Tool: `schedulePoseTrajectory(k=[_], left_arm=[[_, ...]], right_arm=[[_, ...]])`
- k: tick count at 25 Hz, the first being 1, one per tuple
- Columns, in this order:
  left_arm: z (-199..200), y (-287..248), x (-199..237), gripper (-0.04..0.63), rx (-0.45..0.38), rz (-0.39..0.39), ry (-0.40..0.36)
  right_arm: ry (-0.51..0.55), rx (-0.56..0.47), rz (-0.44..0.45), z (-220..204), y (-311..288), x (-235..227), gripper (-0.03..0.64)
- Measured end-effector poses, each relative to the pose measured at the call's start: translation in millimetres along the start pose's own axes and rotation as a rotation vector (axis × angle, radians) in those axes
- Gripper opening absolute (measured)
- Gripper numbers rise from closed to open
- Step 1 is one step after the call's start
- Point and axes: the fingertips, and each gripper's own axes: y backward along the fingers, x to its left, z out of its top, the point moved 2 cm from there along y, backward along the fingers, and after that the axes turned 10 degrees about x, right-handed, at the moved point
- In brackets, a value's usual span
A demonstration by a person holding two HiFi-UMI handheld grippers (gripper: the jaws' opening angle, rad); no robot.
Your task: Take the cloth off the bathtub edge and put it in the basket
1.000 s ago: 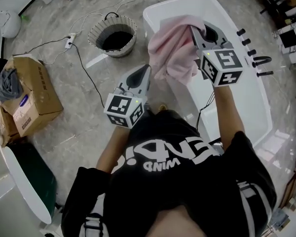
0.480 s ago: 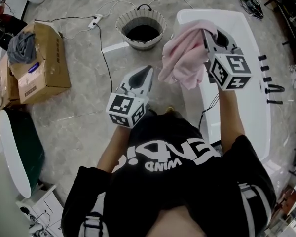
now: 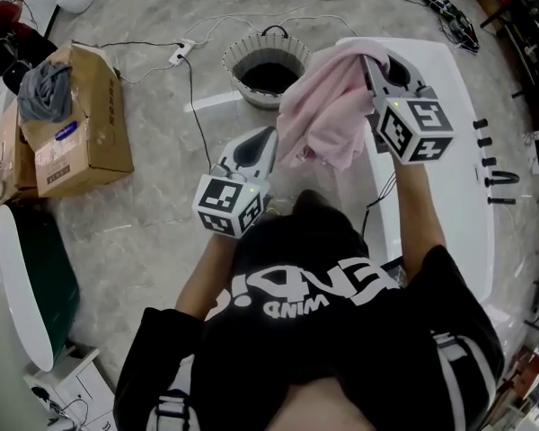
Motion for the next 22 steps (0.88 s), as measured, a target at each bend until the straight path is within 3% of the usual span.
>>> schedulePoseTrajectory(k=[9,22], left_arm=[[7,-14,45,0.014,0.004,0.013,0.016],[61,-96,150,0.014,-0.003,0.068,0.034]], right_arm=[[0.02,-0.014,0.045,30,-55,14,0.015],[-0.004,-0.06,0.128,75,-181,-32,0.015]])
